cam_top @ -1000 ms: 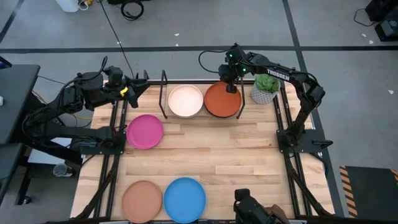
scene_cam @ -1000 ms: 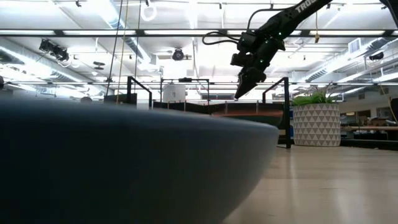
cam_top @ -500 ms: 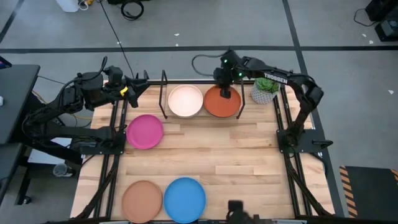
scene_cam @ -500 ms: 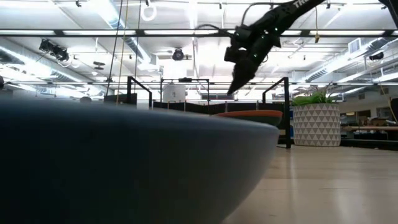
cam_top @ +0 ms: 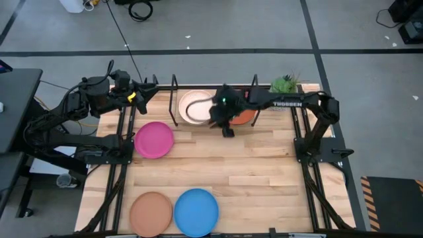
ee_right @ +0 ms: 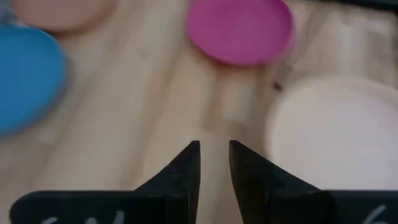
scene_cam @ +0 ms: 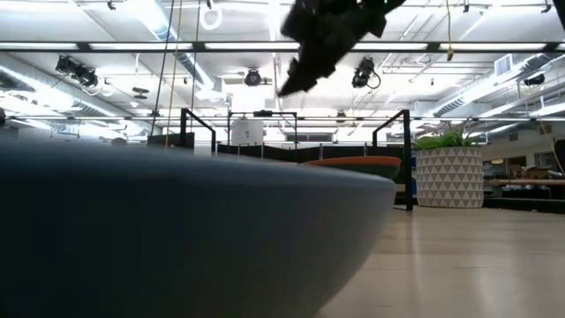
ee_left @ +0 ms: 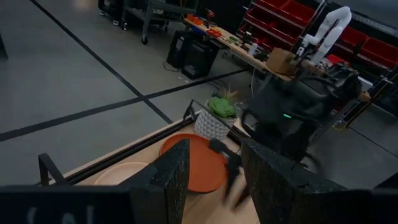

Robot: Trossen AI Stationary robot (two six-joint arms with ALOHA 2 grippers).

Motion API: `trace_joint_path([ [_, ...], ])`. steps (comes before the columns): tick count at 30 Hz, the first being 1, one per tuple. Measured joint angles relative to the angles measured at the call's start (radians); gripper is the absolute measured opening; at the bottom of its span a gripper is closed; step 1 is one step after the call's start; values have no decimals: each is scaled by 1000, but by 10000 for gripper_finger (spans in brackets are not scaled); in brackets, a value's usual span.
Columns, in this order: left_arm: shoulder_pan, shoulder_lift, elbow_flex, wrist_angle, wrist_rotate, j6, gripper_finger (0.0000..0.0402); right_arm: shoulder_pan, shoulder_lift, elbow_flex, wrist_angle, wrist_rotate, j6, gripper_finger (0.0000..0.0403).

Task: Place and stack plates onto a shelf
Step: Stack the blue plate on top of the orange plate on the shelf

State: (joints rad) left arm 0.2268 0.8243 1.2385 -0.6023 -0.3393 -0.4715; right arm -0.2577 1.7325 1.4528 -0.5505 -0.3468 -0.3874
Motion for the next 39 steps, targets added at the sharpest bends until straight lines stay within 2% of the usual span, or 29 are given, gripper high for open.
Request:
trace_joint_path([
  [8,0,0,0,0,0,15,153,162,0,-3,98,-6,150,92],
  [14,0,0,0,0,0,37,153,262,0,-54,200,-6,280,92],
  [22,0,0,0,0,0,38,153,375,-1,-161,406,30,409,92],
  [29,0,0,0,0,-8,63,153,420,2,-273,594,91,497,92],
  [32,0,0,0,0,-23,65,153,432,44,-277,642,105,541,92],
  [36,0,7,0,1,-45,66,153,452,132,-214,665,87,573,99],
  [39,0,8,0,2,-45,66,153,450,194,-166,665,13,594,106],
])
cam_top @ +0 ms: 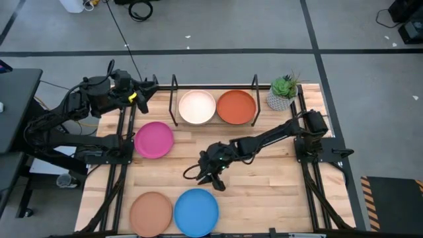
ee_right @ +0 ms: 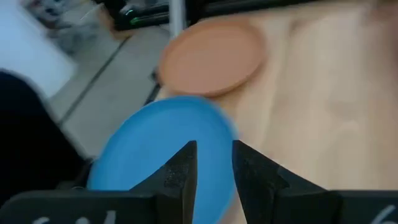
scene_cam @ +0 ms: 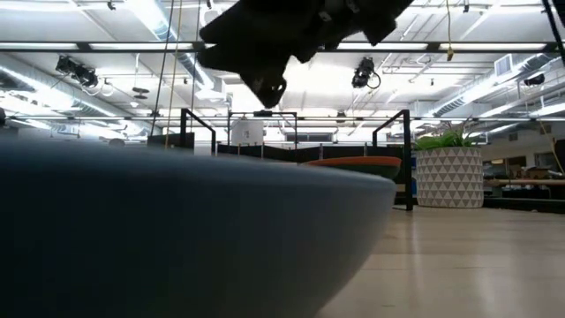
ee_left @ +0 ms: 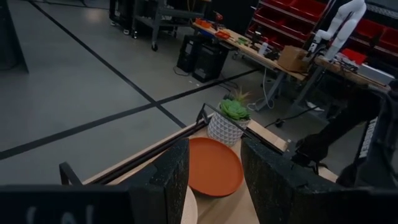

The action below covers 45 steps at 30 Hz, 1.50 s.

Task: Place and stack plates onto a shelf
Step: Stack the blue plate on top of the orange plate on the shelf

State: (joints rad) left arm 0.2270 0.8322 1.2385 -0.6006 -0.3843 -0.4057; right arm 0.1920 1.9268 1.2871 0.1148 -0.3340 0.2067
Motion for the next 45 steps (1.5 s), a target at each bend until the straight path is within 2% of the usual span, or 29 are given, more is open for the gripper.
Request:
trace_joint_path([
  [9,0,12,0,-5,0,9,153,-14,162,139,-84,-192,90,124],
  [17,0,19,0,-25,4,10,153,9,249,227,-126,-149,103,165],
  [30,0,19,0,-34,8,25,153,10,248,218,-182,-88,36,253],
  [34,0,19,0,-41,8,29,153,11,248,218,-182,-71,-2,253],
  [38,0,19,0,-50,8,33,153,21,248,193,-170,-7,-71,239],
  [45,0,19,0,-80,8,35,153,48,248,150,-114,-15,-123,215],
])
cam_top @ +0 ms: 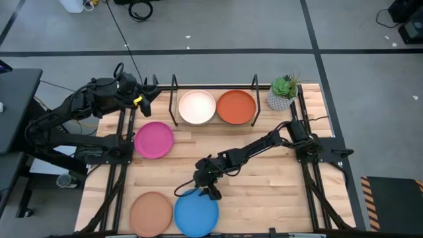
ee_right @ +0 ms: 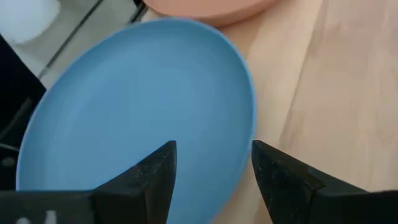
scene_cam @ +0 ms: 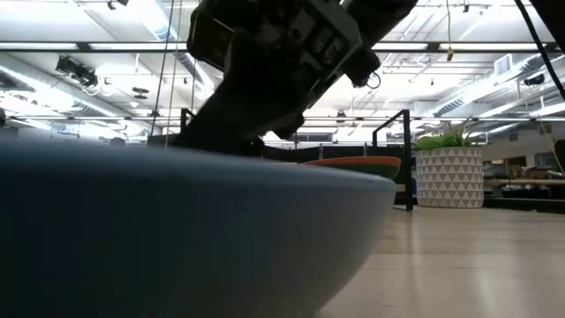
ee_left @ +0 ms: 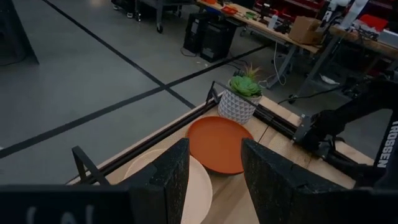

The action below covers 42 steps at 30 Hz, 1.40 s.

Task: Place and stack plates onto a shelf
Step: Stack the blue plate on top of the orange plate on the shelf

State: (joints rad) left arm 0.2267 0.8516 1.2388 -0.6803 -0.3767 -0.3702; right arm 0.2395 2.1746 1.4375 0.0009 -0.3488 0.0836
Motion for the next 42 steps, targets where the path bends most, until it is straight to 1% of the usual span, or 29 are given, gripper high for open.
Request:
trace_joint_path([
  [3,0,0,0,-2,0,0,153,4,-1,-22,36,25,12,207],
  [14,0,0,0,-3,0,-4,153,3,-1,-23,10,53,-17,173],
  [22,0,0,0,0,0,-6,153,3,-1,-22,-93,193,-61,156],
  [24,0,0,0,1,0,-7,153,1,-1,-20,-123,241,-60,155],
  [28,0,0,0,1,0,-11,153,-12,-10,-6,-185,304,-61,155],
  [33,0,0,0,6,0,-11,153,-42,-26,36,-275,416,-68,155],
  [35,0,0,0,12,0,-11,153,-60,-29,40,-299,417,-72,155],
  [38,0,-1,-1,24,0,-11,153,-85,-29,44,-316,376,-75,155],
  [42,0,-1,-1,26,0,-11,153,-100,-29,44,-347,353,-53,153],
])
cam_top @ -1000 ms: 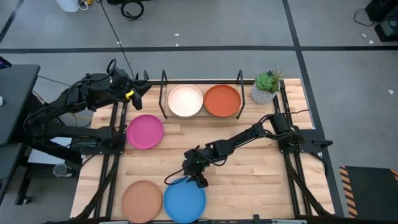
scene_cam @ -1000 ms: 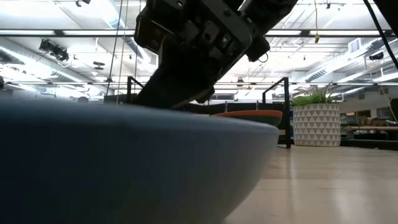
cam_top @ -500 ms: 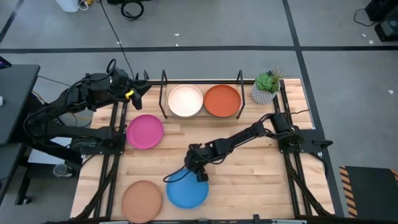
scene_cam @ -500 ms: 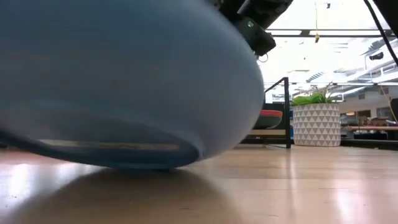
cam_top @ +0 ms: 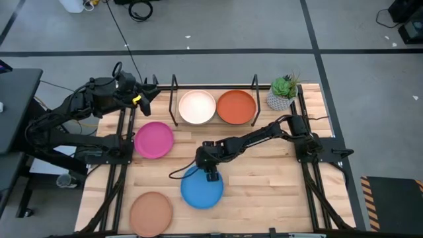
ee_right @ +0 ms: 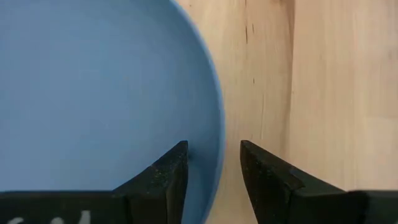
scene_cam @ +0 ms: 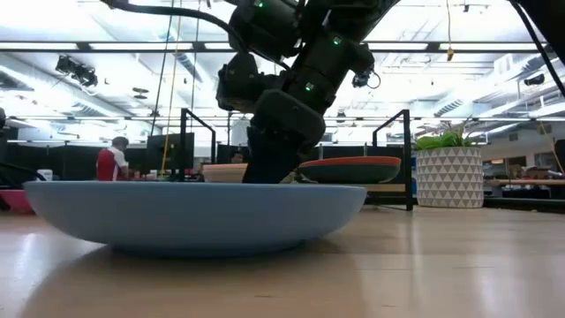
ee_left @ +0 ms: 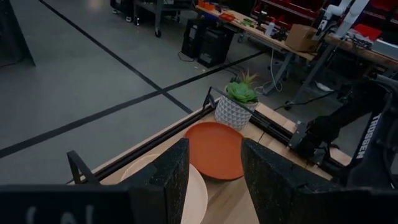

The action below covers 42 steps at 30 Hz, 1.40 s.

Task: Place and stack plates onto a shelf
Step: Stack the blue plate on top of the orange plate on the shelf

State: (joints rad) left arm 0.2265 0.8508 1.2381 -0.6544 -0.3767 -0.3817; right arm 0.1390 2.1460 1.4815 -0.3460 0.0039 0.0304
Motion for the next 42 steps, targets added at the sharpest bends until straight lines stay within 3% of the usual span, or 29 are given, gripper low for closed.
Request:
trace_joint_path([
  [4,0,0,0,0,0,1,153,-5,0,1,-22,-9,3,135],
  [17,0,0,0,0,0,-11,153,-20,-10,10,-72,-58,66,19],
  [22,0,-1,0,2,23,-62,153,-58,-45,30,-199,-71,43,14],
  [28,0,0,0,12,34,-95,153,-138,-158,39,-290,-8,-41,14],
  [32,0,0,0,24,34,-100,153,-220,-250,39,-352,54,-90,14],
  [42,0,0,0,40,33,-105,153,-473,-451,40,-366,71,-192,14],
])
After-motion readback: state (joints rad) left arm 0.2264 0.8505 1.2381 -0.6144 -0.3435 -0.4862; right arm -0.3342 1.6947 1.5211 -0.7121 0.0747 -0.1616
